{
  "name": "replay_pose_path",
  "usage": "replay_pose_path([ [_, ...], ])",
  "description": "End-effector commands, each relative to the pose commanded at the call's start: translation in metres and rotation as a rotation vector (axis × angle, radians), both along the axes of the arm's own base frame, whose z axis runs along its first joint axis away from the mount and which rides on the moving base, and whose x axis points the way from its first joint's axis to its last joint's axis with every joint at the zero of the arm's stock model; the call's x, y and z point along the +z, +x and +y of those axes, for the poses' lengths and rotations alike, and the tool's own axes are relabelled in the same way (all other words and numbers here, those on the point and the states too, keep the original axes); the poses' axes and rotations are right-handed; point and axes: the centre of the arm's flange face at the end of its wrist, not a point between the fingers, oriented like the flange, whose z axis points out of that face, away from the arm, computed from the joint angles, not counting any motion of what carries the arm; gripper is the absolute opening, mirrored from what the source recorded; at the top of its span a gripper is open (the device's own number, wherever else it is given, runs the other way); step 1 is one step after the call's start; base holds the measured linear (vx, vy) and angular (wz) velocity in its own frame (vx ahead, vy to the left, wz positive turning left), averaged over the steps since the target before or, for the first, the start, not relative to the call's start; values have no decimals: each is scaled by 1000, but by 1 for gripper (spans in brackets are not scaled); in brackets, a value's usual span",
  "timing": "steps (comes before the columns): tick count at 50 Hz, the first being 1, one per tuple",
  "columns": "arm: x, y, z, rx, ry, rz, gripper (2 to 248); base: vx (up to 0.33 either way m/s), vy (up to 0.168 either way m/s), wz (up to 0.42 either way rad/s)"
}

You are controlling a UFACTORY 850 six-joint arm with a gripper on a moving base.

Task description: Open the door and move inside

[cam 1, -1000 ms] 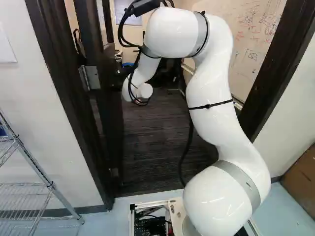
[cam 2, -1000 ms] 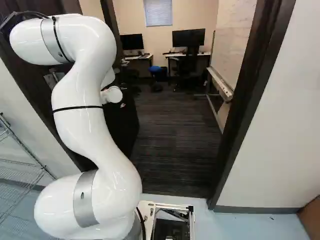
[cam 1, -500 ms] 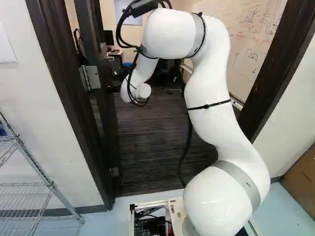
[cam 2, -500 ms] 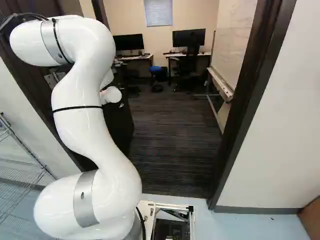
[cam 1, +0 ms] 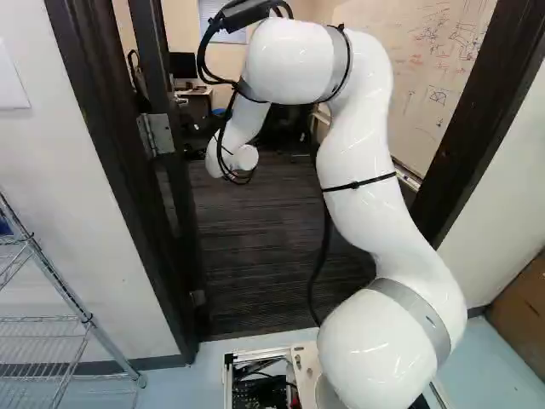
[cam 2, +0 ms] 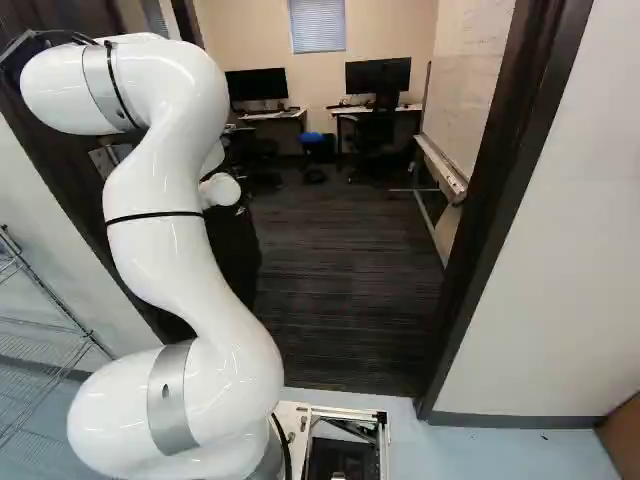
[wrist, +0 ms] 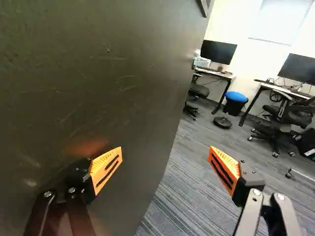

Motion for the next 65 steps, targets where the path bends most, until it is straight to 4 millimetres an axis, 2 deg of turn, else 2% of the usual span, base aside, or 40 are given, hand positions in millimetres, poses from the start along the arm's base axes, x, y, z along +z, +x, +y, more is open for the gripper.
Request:
replay_pose_path([
  [65,-4,5,35,45,7,-16,247,0,0,0],
])
